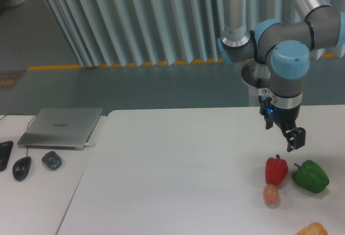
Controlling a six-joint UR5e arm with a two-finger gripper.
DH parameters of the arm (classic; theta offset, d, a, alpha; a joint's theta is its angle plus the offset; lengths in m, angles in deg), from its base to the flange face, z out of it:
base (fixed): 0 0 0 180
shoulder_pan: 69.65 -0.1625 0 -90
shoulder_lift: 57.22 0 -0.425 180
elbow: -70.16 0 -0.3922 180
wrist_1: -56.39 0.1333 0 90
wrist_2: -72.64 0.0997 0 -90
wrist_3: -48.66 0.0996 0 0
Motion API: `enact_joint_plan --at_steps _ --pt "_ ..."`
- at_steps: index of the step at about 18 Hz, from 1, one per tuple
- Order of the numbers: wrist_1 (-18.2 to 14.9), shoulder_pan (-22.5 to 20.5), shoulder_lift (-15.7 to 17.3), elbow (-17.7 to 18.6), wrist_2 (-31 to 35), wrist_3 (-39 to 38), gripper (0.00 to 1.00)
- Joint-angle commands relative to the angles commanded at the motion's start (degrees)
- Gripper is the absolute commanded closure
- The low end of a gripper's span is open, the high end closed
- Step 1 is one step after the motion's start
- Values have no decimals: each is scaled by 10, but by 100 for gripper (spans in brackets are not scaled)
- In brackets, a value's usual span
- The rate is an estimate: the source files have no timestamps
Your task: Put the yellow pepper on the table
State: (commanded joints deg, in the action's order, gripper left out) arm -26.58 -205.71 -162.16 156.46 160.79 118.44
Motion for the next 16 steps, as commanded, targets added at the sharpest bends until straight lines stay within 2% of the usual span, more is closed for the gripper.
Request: enact_joint_plan --at_steps 2,6,9,12,14,16 --pt "4 1 -2 1 -1 0 0" --pt "39 2 -1 13 2 -4 0" --pt "104 3 7 43 18 -24 0" --pt "119 2 5 41 19 -38 0" --pt "156 -5 5 41 16 -34 0" --pt "174 -8 4 41 15 -40 0"
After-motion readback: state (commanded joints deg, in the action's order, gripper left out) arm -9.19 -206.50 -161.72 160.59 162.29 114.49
